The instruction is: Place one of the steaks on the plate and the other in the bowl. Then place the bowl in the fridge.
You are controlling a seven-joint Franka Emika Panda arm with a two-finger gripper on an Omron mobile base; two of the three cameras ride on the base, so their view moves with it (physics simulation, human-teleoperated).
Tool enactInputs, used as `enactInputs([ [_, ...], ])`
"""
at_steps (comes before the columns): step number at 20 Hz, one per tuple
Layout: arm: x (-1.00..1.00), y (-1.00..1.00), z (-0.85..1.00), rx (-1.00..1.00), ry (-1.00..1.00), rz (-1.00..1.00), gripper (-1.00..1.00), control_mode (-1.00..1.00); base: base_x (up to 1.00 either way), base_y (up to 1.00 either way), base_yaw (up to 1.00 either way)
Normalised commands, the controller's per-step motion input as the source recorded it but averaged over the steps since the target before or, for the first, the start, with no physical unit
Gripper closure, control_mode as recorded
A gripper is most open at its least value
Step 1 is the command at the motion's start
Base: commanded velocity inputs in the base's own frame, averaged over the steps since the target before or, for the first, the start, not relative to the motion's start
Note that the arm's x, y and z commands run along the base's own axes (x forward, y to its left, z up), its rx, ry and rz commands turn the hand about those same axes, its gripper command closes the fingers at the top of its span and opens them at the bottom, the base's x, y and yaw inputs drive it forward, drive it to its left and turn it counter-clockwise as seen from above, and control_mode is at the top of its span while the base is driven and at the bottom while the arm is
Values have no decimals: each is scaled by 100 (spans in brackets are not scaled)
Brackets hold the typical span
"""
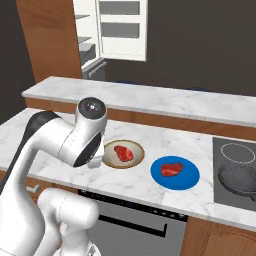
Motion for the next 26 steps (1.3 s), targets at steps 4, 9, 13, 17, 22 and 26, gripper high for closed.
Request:
enactInputs([
  [4, 5, -16, -56, 11, 0, 0, -100, -100, 0, 0, 0],
  [9, 16, 0, -70, 1, -16, 0, -100, -100, 0, 0, 0],
  [13, 28, 0, -40, 0, -23, 0, -100, -100, 0, 0, 0],
  [17, 3, -7, -39, 0, -21, 0, -100, -100, 0, 0, 0],
  [22, 0, -10, -22, 0, -3, 0, -100, -100, 0, 0, 0],
  [26, 28, -12, -3, 0, 10, 1, -100, -100, 0, 0, 0],
])
